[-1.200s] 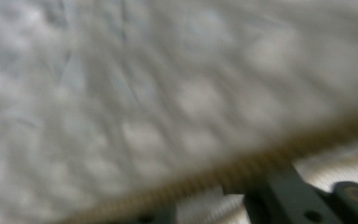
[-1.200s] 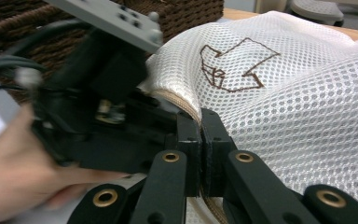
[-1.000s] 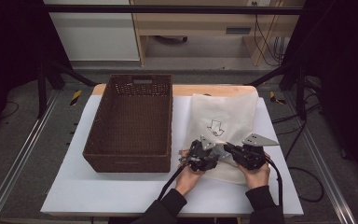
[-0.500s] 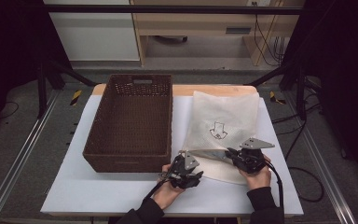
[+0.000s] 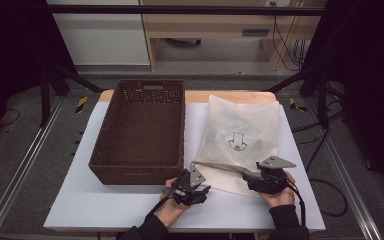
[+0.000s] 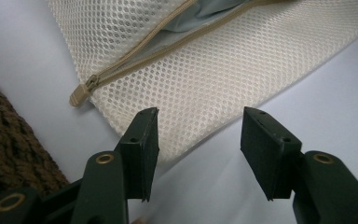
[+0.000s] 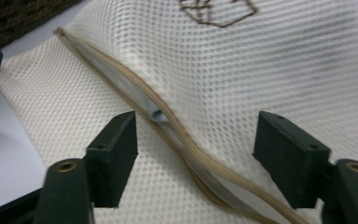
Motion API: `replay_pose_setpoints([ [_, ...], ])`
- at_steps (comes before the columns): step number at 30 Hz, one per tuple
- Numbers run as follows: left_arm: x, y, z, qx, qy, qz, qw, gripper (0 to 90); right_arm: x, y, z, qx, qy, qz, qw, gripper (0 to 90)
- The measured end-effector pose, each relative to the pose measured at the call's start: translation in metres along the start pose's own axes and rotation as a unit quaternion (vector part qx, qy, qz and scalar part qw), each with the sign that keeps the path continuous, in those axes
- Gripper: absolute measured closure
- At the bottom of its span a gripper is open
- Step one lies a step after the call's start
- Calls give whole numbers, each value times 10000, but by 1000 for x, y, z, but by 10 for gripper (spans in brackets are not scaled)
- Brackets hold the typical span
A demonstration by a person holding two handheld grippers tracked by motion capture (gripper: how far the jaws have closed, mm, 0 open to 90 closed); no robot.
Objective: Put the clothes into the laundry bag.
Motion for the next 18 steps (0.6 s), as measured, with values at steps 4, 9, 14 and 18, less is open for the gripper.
replay_pose_setpoints([
  [4,-6,-1,-1,-52,34,38,10000,456,19,-12,-10,-277,-485,19,9984,251],
  [9,-7,-1,0,-48,21,25,10000,457,33,-36,-23,-566,-888,460,9934,363],
  [14,-3,-3,-1,-15,-15,-17,10000,455,34,-45,-32,-612,-929,747,9910,591],
  [18,0,-6,0,74,-19,-15,10000,452,30,-45,-38,-459,-1004,886,9899,653],
])
Point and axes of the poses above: each handheld gripper's, and its own axes: x roughly backward along the jaws, y roughly out of its top, z roughly to its left, the point moved 2 cm from there along -x, roughly forward along the jaws, and after that the axes turned 6 degrees about x, right-handed, at the moved point
